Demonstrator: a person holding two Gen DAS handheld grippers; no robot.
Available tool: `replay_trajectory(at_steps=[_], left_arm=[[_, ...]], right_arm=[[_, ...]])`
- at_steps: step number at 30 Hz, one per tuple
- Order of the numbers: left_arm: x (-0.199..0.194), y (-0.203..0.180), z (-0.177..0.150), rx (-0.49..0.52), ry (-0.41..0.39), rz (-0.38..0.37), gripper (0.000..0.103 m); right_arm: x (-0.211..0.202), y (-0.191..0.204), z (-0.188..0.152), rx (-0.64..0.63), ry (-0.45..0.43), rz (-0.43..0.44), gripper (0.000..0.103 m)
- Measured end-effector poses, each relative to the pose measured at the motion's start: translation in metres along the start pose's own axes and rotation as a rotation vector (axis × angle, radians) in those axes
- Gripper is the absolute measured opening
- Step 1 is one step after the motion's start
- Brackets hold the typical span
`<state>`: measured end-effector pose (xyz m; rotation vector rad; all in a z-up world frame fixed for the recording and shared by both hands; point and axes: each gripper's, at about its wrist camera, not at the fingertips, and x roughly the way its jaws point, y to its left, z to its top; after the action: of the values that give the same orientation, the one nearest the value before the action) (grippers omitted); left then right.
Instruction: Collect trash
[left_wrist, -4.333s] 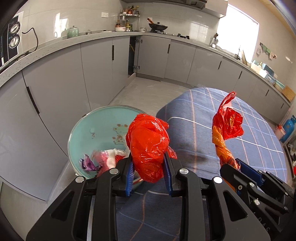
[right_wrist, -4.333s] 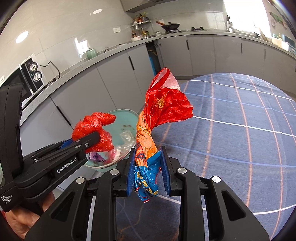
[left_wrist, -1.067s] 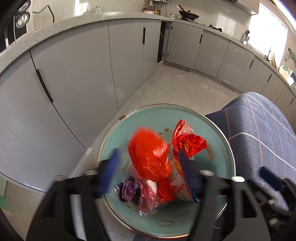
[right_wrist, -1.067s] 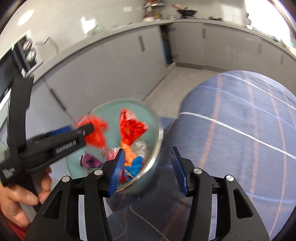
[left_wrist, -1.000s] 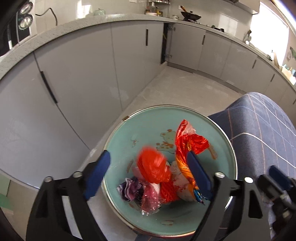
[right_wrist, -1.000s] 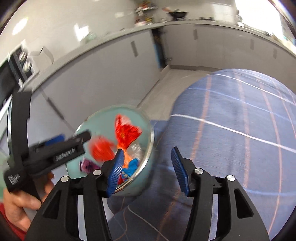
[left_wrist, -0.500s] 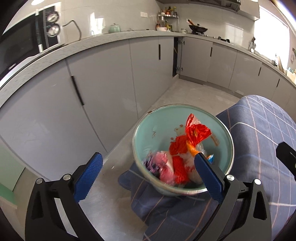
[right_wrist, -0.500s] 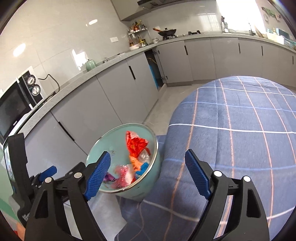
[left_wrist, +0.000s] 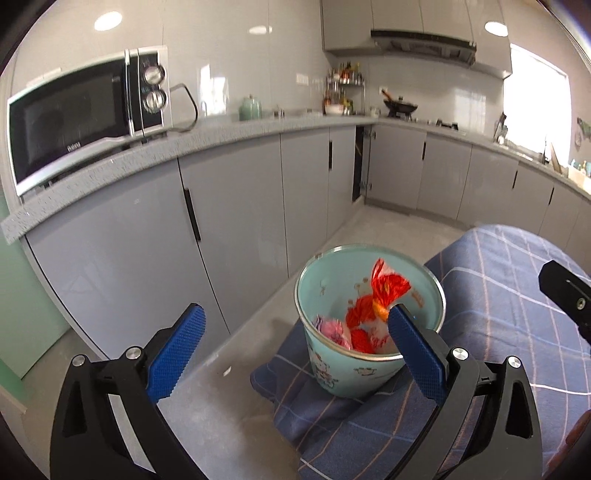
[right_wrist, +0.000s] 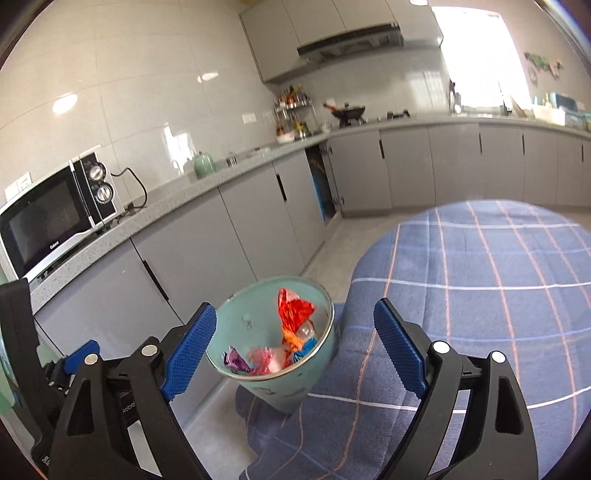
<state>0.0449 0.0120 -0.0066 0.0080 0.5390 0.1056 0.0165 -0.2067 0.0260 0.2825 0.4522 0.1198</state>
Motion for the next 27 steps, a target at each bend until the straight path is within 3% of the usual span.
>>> replay_trajectory(at_steps=[7,15,27], left_arm=[[-0.029,0.002,0.002,0.023,-0.091,0.001,0.097],[-0.043,0.008,0.005,0.008,-0.129,-0.015,0.097],[-0.056,0.008,0.005,0.007,-0.161,-0.026,0.097]], right_arm=[[-0.022,0.002,-0.001,0.014,-0.066,-0.01,0.087],[-0.044,0.013,0.0,-0.011,-0.136,-0.026,0.088],[-0.053,0.017,0.0,-0.012,-0.153,-0.036,0.088]])
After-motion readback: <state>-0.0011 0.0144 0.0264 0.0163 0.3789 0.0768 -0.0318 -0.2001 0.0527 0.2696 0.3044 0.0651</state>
